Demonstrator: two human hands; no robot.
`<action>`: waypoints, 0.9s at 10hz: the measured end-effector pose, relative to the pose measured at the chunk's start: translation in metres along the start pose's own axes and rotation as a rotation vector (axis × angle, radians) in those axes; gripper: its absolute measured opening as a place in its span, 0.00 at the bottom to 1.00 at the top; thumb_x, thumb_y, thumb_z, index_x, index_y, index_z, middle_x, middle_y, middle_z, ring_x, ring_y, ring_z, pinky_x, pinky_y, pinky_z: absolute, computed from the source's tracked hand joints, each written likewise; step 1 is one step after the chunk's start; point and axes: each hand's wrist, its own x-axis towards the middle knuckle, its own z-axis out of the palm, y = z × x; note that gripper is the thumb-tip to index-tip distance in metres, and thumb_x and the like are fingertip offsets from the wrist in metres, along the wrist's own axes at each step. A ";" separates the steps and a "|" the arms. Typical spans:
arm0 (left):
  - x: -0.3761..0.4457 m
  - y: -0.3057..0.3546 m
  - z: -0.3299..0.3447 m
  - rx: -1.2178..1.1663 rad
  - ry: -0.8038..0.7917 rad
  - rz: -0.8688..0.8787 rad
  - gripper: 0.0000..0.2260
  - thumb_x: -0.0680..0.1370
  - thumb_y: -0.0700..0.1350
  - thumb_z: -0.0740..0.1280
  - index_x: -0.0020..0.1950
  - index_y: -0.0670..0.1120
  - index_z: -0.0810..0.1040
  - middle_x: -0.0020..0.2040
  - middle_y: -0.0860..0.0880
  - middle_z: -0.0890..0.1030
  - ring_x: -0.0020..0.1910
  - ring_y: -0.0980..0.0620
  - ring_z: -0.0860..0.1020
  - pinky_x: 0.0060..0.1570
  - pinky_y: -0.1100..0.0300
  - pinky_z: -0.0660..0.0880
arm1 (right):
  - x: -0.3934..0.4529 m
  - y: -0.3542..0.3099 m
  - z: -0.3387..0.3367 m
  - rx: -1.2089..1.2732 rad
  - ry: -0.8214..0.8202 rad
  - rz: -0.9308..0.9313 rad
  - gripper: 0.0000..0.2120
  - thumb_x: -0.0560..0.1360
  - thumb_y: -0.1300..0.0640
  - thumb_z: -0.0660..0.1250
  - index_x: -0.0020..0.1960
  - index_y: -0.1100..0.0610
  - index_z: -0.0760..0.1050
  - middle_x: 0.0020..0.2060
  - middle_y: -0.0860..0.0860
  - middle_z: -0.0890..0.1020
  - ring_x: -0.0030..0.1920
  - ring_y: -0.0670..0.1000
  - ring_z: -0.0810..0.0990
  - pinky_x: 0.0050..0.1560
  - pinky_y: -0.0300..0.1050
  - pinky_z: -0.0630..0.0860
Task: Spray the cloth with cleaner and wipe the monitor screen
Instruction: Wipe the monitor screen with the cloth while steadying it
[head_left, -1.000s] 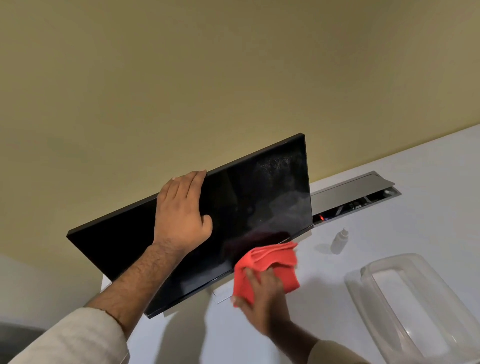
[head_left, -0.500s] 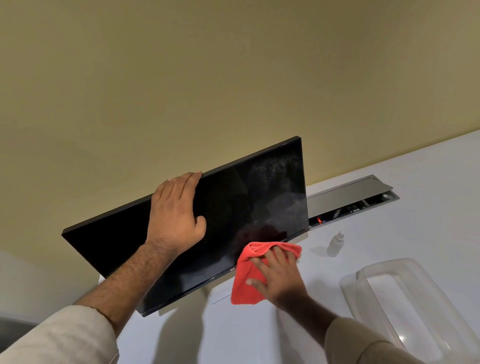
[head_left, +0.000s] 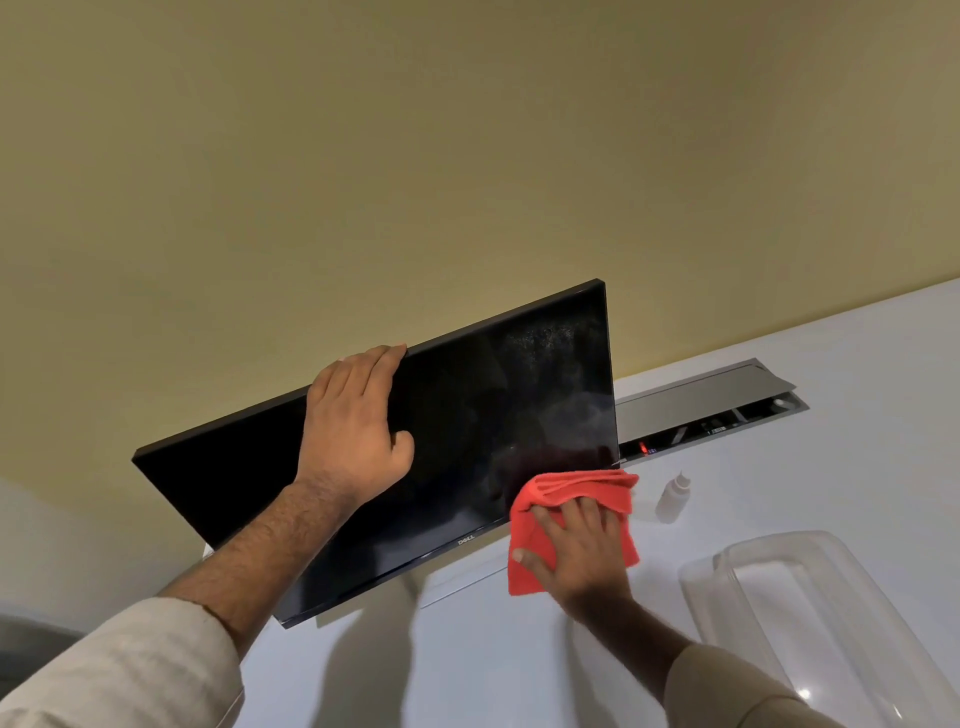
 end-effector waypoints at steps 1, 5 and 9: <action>0.000 0.001 0.000 0.005 -0.004 -0.008 0.38 0.63 0.48 0.64 0.74 0.45 0.67 0.68 0.45 0.75 0.66 0.45 0.72 0.71 0.47 0.63 | 0.001 -0.041 0.000 0.024 -0.087 -0.100 0.27 0.72 0.28 0.58 0.59 0.45 0.77 0.50 0.51 0.79 0.50 0.57 0.75 0.51 0.54 0.67; -0.004 0.000 -0.003 0.012 -0.007 0.006 0.39 0.62 0.48 0.63 0.75 0.45 0.66 0.69 0.45 0.74 0.67 0.45 0.72 0.71 0.46 0.64 | 0.008 -0.033 0.003 -0.109 -0.181 -0.229 0.29 0.71 0.27 0.56 0.63 0.44 0.73 0.52 0.49 0.78 0.51 0.57 0.74 0.50 0.57 0.71; -0.001 0.002 -0.001 0.010 0.009 -0.006 0.39 0.62 0.48 0.63 0.74 0.45 0.67 0.68 0.45 0.75 0.66 0.45 0.72 0.70 0.47 0.64 | 0.001 -0.042 -0.003 -0.038 -0.118 -0.080 0.28 0.71 0.27 0.57 0.60 0.44 0.77 0.51 0.50 0.79 0.50 0.57 0.76 0.50 0.56 0.71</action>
